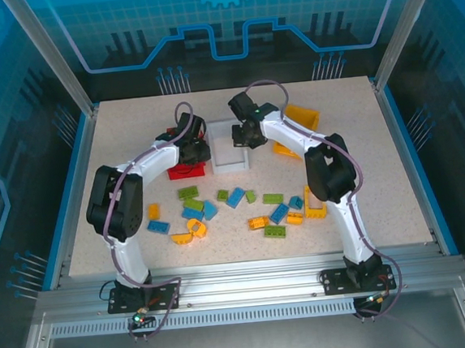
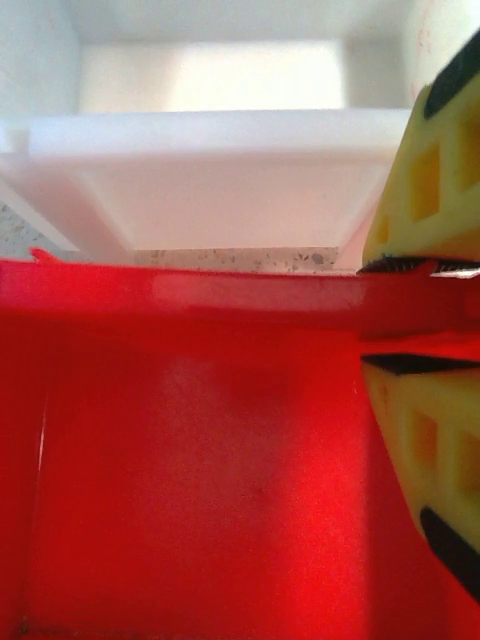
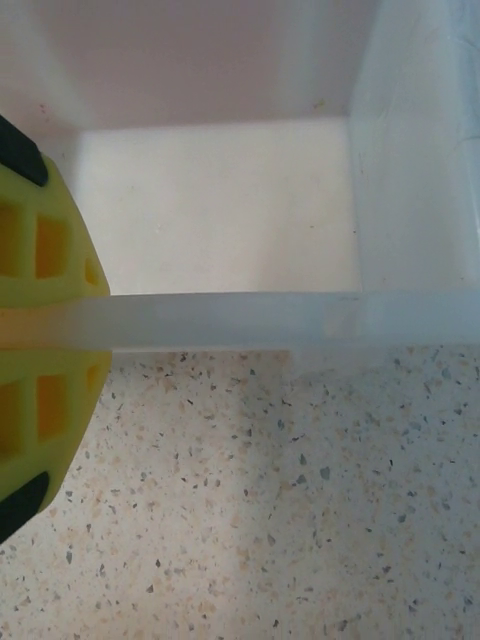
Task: Sort the legos into containers by color
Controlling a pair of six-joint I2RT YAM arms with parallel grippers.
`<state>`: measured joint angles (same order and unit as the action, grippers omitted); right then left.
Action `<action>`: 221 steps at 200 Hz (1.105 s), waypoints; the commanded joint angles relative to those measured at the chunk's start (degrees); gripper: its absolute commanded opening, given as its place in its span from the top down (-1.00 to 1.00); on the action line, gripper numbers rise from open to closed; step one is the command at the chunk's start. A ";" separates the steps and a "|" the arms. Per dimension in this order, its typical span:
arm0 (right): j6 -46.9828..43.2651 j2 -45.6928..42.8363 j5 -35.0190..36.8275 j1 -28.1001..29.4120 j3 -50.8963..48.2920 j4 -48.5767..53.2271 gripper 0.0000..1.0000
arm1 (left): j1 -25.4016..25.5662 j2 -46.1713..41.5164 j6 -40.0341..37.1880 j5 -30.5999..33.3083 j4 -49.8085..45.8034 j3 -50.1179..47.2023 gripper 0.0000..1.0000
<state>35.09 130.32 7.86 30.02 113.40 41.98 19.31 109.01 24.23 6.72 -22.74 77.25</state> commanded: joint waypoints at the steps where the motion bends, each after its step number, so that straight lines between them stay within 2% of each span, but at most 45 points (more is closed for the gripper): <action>1: 1.13 0.96 -1.29 -0.75 1.91 1.78 0.77 | 0.73 1.34 0.80 -2.84 -2.33 1.80 0.19; 23: 0.95 0.48 -1.21 -1.01 1.66 2.39 0.60 | 0.86 0.19 1.19 -2.96 -3.34 3.12 0.00; 81: -0.25 -8.21 0.60 -1.71 -0.42 2.82 0.10 | 0.89 -5.84 3.18 -1.80 -8.55 7.82 -0.21; 116: -1.84 -14.61 2.47 -4.74 -2.44 5.65 -0.12 | 1.28 -11.19 5.33 -4.72 -8.49 6.82 -0.32; 135: -2.38 -18.81 2.78 -8.08 -7.02 5.03 -0.23 | 2.63 -15.87 6.63 -7.04 -6.76 3.63 -0.36; 163: -2.70 -22.87 0.45 -16.16 -15.41 4.10 -0.32 | 6.06 -24.89 9.43 -11.29 -1.53 -4.88 -0.42; 188: -4.57 -22.39 -1.36 -21.59 -18.29 3.20 -0.36 | 10.49 -34.94 11.84 -12.07 3.64 -13.88 -0.51; 221: -6.59 -17.83 -1.79 -24.56 -16.67 4.42 -0.34 | 16.26 -48.41 13.83 -11.78 9.45 -24.36 -0.63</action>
<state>31.09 109.30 8.32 6.07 95.88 45.17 32.40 69.19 34.89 -3.55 -19.81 59.13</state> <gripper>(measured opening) 0.680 0.794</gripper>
